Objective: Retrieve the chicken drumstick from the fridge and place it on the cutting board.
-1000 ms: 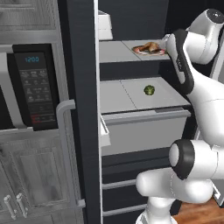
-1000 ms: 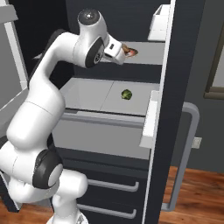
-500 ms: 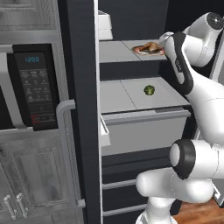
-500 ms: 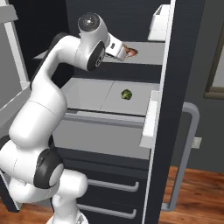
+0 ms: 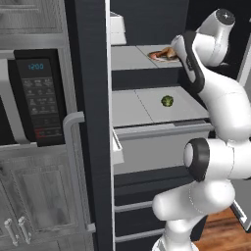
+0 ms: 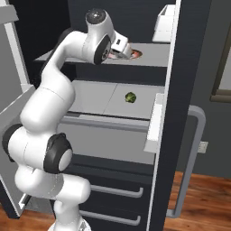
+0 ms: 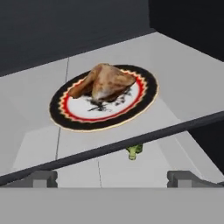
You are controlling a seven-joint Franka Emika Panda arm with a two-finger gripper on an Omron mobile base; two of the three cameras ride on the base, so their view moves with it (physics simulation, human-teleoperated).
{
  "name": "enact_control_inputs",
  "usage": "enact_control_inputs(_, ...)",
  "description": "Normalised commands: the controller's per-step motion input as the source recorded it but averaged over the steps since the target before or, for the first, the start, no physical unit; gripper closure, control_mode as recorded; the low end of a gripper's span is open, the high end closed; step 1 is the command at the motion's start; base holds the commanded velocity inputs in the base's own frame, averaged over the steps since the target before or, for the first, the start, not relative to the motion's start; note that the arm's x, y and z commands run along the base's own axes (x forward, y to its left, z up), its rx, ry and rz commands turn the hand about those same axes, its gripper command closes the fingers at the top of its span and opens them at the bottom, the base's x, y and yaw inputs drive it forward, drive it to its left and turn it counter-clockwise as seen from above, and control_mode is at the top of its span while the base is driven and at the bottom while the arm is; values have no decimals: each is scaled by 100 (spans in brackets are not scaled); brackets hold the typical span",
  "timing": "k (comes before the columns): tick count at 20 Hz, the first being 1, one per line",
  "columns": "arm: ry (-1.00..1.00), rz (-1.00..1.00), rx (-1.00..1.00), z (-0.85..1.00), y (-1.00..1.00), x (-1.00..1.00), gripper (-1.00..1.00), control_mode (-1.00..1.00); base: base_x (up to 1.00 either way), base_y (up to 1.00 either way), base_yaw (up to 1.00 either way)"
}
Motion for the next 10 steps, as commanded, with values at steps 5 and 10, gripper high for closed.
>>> enact_control_inputs(5,4,8,-6,-1,-1,56,-100,-100,0,0,0)
enact_control_inputs(10,0,9,-2,-3,-2,59,-100,-100,0,0,0)
